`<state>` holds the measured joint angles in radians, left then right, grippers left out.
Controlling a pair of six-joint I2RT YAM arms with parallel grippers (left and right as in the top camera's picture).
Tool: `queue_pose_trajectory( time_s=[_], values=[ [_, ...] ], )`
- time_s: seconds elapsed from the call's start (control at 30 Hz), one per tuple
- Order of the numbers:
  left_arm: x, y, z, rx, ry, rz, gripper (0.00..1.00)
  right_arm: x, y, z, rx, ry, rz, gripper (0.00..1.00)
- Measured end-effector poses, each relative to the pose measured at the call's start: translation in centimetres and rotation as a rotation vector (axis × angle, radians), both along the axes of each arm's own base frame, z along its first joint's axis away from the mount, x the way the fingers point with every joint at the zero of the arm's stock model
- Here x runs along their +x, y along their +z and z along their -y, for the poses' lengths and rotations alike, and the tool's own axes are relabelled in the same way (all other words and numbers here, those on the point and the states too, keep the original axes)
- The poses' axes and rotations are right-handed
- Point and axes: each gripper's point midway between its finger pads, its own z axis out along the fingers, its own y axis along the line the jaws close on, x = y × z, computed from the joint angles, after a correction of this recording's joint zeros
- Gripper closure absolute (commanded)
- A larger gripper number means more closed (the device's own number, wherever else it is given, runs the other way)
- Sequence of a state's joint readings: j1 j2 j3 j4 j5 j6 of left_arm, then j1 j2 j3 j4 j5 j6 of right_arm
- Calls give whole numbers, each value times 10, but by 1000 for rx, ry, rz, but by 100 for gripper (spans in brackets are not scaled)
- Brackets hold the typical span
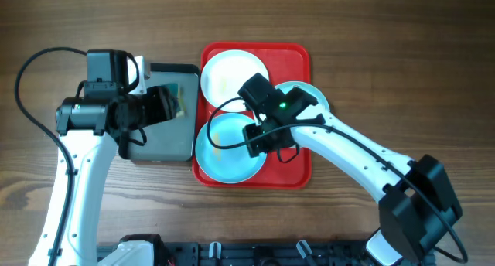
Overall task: Clean dirty plates on tray and stack at the side
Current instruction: 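Move left gripper to the sponge and right gripper to the lower blue plate rim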
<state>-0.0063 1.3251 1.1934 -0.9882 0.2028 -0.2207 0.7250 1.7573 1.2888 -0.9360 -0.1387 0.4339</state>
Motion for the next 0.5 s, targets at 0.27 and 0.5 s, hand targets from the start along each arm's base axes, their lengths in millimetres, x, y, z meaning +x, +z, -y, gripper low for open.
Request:
queue_pose_trajectory(
  time_s=[0.27, 0.5],
  values=[
    [1, -11, -14, 57, 75, -40, 44, -6, -32, 5, 1, -80, -15, 57],
    [3, -24, -19, 83, 88, -86, 46, -5, -37, 8, 0, -139, -16, 59]
  ],
)
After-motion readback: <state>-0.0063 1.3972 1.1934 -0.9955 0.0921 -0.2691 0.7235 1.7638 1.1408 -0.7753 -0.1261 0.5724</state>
